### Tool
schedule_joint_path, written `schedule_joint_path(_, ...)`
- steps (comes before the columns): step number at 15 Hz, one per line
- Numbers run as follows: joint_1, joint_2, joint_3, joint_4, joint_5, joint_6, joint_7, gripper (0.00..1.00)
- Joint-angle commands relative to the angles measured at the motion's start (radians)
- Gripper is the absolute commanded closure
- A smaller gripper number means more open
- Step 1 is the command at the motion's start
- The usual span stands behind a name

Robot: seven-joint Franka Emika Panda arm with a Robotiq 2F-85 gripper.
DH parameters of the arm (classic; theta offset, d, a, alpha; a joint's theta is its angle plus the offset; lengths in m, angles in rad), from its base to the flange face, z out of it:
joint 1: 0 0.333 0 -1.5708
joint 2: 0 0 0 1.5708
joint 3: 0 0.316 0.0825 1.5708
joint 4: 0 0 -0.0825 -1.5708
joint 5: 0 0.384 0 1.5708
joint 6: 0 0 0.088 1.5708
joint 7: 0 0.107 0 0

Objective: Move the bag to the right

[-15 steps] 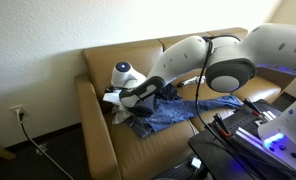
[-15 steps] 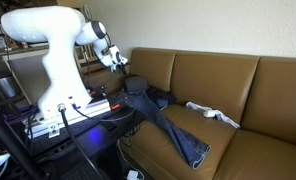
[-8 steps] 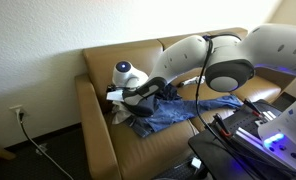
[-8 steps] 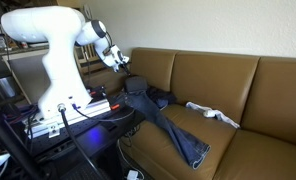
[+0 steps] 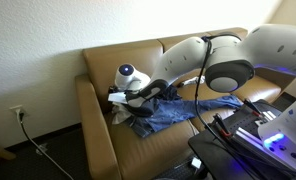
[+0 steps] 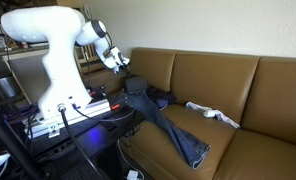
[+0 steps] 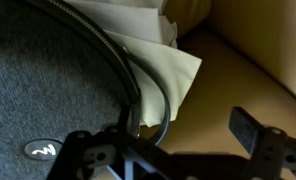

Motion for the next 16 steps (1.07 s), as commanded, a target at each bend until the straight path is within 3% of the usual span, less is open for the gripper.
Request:
schedule_joint_path(1,0.022,0.0,-0.015,-0.046,-0.004,0.059,0.06,0.0)
schedule_joint_path(6,0.042,0.001,-0.004,-0.054,0.005,0.103,0.062,0.0)
schedule_joint_path(10,0.065,0.001,-0.034,-0.09,-0.005,0.116,0.065,0.0)
schedule_joint_path(11,0.048,0.001,-0.015,-0.093,-0.075,0.11,0.111,0.0)
schedule_joint_path(14,0.054,0.001,-0.03,-0.1,-0.15,0.098,0.185,0.0)
schedule_joint_path(15,0.056,0.001,-0.02,-0.068,-0.079,0.086,0.119,0.0)
schedule_joint_path(16,0.057,0.001,-0.021,-0.069,-0.095,0.086,0.136,0.0)
